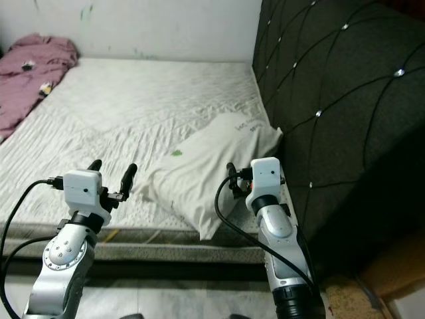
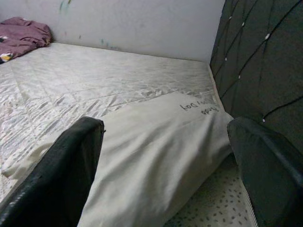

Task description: Clean up the room

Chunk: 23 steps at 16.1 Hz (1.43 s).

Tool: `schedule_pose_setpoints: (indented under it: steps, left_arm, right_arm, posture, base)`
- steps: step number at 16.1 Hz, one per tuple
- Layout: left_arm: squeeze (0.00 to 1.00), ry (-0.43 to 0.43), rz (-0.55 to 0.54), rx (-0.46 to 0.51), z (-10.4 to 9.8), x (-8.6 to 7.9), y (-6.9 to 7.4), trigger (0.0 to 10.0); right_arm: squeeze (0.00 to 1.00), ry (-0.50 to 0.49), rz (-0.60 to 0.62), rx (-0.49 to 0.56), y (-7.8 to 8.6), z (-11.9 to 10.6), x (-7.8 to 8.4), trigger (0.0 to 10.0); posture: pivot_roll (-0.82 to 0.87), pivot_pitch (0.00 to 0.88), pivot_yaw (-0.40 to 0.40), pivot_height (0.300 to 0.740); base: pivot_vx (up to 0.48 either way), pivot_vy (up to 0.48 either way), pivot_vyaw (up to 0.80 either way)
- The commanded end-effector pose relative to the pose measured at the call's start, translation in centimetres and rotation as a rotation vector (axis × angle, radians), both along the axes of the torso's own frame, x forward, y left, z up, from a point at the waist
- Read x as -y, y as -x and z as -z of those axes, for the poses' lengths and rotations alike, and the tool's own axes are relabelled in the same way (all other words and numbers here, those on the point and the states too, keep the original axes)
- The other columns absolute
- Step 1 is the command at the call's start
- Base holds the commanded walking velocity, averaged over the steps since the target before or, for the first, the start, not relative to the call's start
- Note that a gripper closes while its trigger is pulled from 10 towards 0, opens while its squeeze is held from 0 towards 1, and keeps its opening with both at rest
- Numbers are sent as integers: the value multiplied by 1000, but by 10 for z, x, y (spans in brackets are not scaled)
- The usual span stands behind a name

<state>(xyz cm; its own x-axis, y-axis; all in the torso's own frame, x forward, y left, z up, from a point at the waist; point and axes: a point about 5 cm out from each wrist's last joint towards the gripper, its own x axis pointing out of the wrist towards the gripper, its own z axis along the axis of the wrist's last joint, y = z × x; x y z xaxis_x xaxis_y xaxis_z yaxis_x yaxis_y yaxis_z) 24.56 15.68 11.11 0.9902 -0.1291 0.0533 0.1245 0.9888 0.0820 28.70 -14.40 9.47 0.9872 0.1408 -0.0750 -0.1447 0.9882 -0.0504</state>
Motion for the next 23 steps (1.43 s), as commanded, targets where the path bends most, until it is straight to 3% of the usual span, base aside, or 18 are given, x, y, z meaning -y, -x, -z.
schedule_pose_setpoints:
  steps: [1,17,23]
  left_arm:
    - [0,-4,16,16,-4,1,-1,10000]
    - [0,-6,27,19,-3,3,-3,10000]
    - [0,2,-84,-29,3,-3,-3,10000]
  right_arm:
    - [0,7,-7,19,-3,-6,0,10000]
    - [0,2,-5,15,-4,-4,0,10000]
    - [0,-16,20,-17,-3,0,4,10000]
  posture:
    - [-54,4,-16,740]
    - [-53,0,-14,740]
    - [-43,3,-24,740]
  base:
    - [349,0,0]
    - [345,0,0]
    - [46,0,0]
